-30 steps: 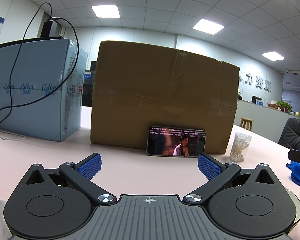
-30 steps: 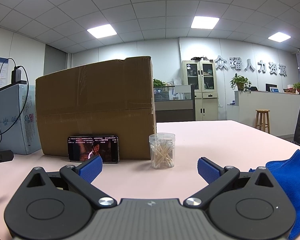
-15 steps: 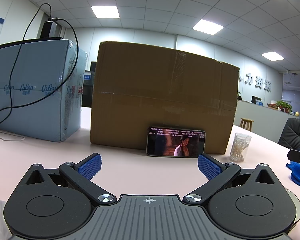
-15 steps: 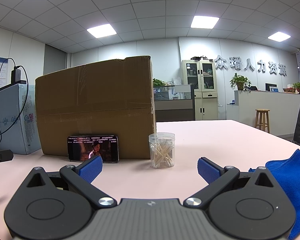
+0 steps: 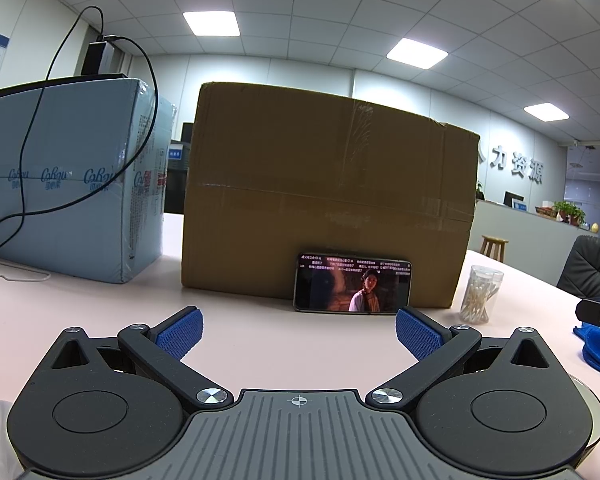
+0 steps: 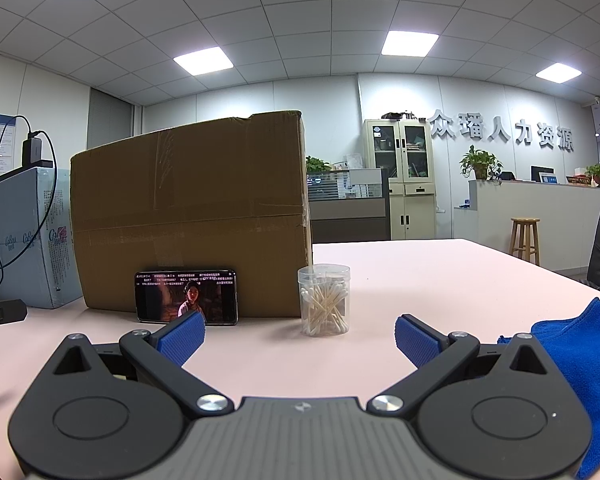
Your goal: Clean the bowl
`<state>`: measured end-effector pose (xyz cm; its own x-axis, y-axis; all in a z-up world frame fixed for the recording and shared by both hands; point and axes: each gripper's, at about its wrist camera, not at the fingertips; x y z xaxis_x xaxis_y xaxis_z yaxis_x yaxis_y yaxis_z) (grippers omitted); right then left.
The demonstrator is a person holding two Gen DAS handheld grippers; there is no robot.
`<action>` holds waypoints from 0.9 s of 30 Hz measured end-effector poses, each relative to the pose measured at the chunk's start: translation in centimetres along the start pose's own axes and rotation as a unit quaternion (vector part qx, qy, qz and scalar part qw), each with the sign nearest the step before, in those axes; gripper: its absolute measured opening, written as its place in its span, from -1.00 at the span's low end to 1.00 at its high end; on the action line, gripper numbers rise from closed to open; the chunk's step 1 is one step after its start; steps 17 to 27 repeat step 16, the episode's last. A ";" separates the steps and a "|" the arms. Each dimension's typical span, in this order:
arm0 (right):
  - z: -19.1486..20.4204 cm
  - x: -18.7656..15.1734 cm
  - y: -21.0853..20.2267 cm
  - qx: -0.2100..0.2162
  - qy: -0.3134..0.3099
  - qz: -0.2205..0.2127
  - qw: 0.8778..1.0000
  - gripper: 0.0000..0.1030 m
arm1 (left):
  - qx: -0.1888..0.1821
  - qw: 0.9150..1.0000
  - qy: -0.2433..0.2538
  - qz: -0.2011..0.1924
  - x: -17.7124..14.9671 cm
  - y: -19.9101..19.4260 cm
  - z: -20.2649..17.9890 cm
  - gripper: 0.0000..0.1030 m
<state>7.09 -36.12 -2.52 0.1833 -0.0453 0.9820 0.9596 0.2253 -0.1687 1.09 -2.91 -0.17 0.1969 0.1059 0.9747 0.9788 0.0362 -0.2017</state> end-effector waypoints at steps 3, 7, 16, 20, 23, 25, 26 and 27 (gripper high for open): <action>0.0 0.0 0.0 0.000 0.000 0.000 1.000 1.00 | 0.000 1.000 0.000 0.000 0.0 0.0 0.0 1.00; 0.0 0.0 0.0 0.000 0.000 0.000 1.000 1.00 | 0.000 1.000 0.000 0.000 0.0 0.0 0.0 1.00; 0.0 0.0 -0.1 0.000 0.000 0.000 1.000 1.00 | -0.001 1.000 0.001 -0.001 0.0 0.0 0.0 1.00; 0.0 0.0 -0.1 0.000 0.000 0.000 1.000 1.00 | -0.001 1.000 0.001 -0.001 0.0 0.0 0.0 1.00; 0.0 0.0 -0.1 0.000 0.000 0.000 1.000 1.00 | -0.001 1.000 0.001 -0.001 0.0 0.0 0.0 1.00; 0.0 0.0 -0.1 0.000 0.000 0.000 1.000 1.00 | -0.001 1.000 0.001 -0.001 0.0 0.0 0.0 1.00; 0.0 0.0 -0.1 0.000 0.000 0.000 1.000 1.00 | -0.001 1.000 0.001 -0.001 0.0 0.0 0.0 1.00; 0.0 0.0 -0.1 0.000 0.000 0.000 1.000 1.00 | -0.001 1.000 0.001 -0.001 0.0 0.0 0.0 1.00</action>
Point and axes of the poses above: each gripper's, at about its wrist camera, not at the fingertips, and y roughly the way its jaws point, z to its left, x to its top, and after that the axes turned 5 degrees about x, right-handed
